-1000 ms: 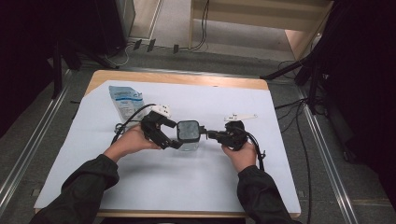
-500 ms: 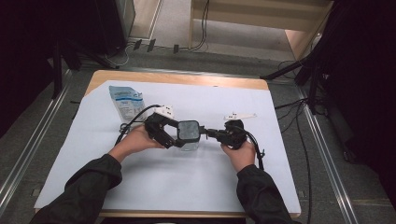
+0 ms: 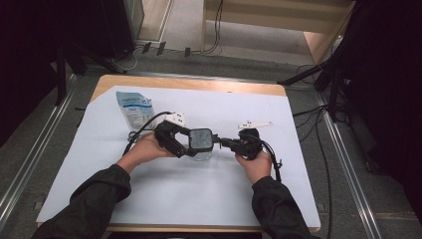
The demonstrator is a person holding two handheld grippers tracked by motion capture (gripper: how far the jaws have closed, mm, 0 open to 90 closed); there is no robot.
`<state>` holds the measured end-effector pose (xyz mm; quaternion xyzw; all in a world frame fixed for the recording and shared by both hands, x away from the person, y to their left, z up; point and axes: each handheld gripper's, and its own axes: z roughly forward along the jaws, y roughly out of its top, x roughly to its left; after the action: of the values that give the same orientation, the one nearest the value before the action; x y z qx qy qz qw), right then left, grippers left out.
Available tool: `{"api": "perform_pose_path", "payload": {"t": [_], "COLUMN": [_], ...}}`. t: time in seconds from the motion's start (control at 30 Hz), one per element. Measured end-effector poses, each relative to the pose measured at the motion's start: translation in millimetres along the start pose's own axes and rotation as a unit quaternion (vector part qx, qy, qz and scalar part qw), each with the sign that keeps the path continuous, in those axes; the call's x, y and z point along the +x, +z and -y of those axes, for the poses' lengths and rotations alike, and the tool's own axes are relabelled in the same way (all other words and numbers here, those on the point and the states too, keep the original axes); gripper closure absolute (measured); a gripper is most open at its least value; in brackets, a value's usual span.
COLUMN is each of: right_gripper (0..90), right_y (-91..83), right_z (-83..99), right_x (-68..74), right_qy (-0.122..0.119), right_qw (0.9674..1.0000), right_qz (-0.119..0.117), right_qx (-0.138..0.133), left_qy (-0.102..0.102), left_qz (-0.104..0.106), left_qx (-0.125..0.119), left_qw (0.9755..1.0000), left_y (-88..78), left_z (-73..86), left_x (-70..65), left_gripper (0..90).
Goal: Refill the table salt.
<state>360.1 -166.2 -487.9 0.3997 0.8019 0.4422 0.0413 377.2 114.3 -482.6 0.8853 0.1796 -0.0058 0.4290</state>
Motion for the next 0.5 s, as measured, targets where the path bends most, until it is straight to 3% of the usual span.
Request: {"api": "perform_pose_path", "payload": {"t": [0.17, 0.27, 0.5], "right_gripper": [90.0, 90.0, 90.0], "right_y": [-0.1, -0.1, 0.1], "right_z": [-0.1, 0.0, 0.0], "right_x": [0.1, 0.1, -0.3], "right_qy": [0.002, 0.001, 0.001], "right_qw": [1.0, 1.0, 1.0], "right_qz": [-0.001, 0.0, -0.001], "right_qx": [0.001, 0.001, 0.002], "left_qy": [0.008, 0.002, -0.003], "left_qz": [-0.015, -0.011, -0.015], "left_qx": [0.006, -0.006, -0.003], "left_qw": [0.9998, 0.9999, 0.9999], "left_y": [-3.2, -5.6, -8.4], "left_z": [-3.7, -4.5, -7.6], "left_x": [-4.1, -3.7, -5.9], "left_gripper": [15.2, 15.3, 15.5]}}
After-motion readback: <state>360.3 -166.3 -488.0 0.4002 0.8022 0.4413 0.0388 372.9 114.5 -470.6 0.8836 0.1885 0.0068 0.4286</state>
